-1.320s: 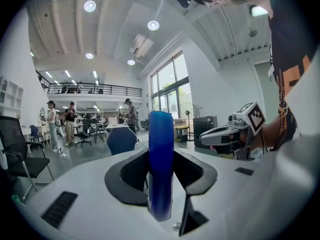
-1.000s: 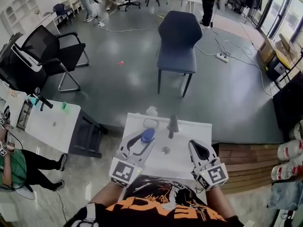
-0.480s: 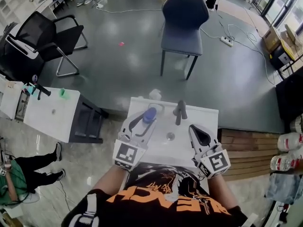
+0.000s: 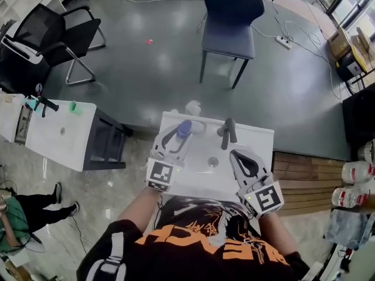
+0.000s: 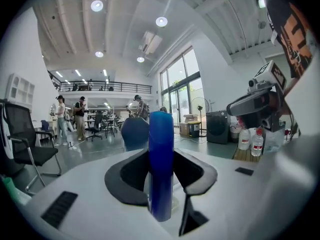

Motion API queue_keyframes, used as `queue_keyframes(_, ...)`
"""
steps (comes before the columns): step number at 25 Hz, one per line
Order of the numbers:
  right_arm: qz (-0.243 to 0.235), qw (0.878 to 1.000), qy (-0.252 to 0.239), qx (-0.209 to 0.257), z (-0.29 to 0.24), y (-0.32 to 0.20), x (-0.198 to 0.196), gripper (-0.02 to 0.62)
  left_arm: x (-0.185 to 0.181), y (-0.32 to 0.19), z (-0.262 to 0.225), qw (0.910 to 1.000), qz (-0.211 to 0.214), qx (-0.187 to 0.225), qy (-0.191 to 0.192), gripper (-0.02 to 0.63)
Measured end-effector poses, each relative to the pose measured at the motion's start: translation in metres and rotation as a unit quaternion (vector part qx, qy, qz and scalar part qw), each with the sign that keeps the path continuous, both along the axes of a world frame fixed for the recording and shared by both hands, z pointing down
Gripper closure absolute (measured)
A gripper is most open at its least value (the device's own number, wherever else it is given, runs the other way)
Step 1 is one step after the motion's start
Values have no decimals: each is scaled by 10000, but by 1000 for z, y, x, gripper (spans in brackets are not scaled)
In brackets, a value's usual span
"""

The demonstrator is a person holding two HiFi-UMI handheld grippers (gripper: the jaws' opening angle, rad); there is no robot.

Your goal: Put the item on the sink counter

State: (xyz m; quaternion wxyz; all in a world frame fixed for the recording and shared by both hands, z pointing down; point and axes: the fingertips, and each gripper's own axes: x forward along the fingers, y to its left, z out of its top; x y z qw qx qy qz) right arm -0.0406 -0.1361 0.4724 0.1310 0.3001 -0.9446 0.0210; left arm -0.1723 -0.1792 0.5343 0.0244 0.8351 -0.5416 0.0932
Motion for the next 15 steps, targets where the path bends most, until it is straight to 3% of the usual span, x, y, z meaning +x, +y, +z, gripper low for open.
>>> queue_keyframes(9,18,9999,37,-162,15,-8,-4,580,-3,-20,33,10000,4,34,23,445)
queue_keyframes(15,-154,9996,18,-227,24,-23,-33,580,-8,-35,62,9998,-106,-135,-52,445)
